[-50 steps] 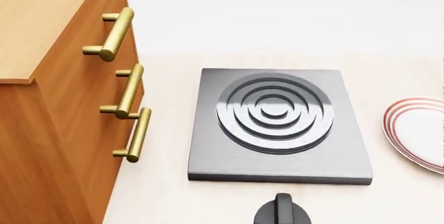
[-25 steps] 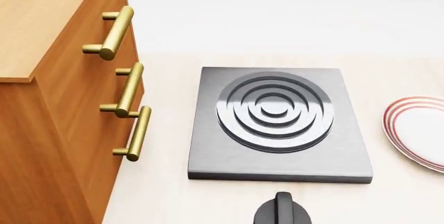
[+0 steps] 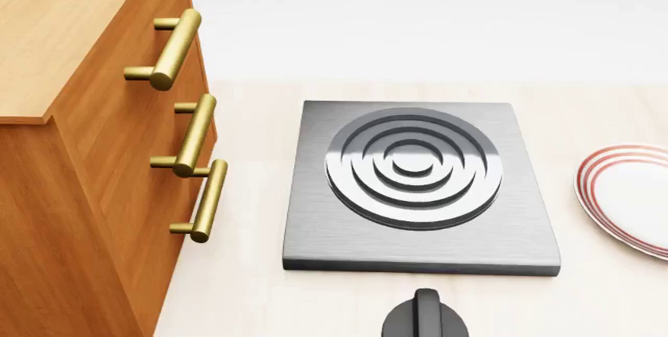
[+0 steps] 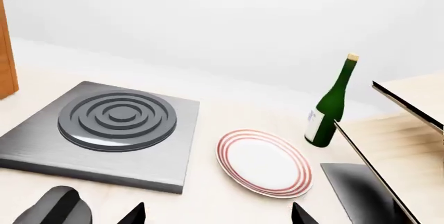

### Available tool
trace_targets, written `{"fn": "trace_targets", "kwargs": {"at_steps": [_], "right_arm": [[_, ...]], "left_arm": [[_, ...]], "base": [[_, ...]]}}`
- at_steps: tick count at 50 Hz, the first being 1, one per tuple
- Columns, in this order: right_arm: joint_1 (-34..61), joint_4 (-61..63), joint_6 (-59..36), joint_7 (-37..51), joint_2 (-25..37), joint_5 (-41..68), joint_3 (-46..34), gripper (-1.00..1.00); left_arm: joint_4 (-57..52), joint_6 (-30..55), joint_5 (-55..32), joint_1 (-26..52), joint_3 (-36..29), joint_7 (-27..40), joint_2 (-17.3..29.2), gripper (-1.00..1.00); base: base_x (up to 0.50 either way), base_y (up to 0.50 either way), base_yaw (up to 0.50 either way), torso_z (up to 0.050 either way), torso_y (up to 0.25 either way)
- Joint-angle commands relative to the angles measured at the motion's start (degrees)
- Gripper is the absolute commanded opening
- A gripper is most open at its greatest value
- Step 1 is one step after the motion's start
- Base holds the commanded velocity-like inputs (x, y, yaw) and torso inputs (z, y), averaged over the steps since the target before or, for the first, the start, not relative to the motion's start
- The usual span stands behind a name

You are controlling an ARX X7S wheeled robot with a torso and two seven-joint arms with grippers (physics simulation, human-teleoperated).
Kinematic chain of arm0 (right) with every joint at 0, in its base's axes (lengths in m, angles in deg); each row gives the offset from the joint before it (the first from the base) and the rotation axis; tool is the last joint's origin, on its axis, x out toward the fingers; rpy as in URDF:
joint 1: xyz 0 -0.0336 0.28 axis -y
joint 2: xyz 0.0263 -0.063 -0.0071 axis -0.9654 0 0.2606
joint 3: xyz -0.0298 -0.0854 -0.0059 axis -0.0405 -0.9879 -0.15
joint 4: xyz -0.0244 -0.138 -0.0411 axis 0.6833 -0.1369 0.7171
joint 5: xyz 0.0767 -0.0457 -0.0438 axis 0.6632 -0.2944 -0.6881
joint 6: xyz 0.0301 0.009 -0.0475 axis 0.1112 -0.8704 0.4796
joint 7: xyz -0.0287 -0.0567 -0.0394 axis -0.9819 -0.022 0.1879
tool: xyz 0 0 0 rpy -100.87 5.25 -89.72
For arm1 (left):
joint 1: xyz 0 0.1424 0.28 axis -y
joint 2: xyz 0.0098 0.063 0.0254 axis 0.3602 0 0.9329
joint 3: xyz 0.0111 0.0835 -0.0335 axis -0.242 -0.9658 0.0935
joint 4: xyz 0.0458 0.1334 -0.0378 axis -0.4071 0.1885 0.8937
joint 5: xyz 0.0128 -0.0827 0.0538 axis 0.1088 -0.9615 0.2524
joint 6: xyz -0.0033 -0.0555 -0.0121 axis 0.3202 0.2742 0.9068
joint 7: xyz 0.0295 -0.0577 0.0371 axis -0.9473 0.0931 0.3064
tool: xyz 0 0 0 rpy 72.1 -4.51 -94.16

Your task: Put the bowl on the stove.

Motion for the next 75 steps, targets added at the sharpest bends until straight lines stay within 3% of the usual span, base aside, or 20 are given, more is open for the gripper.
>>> {"fn": "trace_targets", "kwargs": {"at_steps": [1,13,38,63,75], "right_arm": [[1.2,-5.4,-5.0,-2.1,5.0,2.9,-2.1,1.0],[2.9,-9.1,-10.0,-1.4,7.1,5.7,-3.6,1.0],[7.3,-15.9,-16.7,4.4,3.9,11.3,3.2,1.0],[4.8,-14.5,-15.4,4.3,4.4,9.8,6.5,1.0],[-0.4,-14.0,-11.5,2.6,5.4,4.1,7.0,1.0]], "left_arm": [[0.3,-0.5,0.3,-0.4,-0.9,-0.2,0.0,1.0],[0.5,-0.5,0.1,0.0,-0.7,0.2,0.5,1.0],[1.3,-1.1,0.7,0.0,-1.4,0.5,0.8,1.0],[1.5,-1.5,0.5,-0.4,-1.6,0.9,1.2,1.0],[2.1,-2.0,0.5,-0.4,-1.9,0.8,1.4,1.0]], "base": [[0.0,0.0,0.0,0.0,0.0],[0.0,0.0,0.0,0.0,0.0],[0.0,0.0,0.0,0.0,0.0],[0.0,0.0,0.0,0.0,0.0],[0.0,0.0,0.0,0.0,0.0]]}}
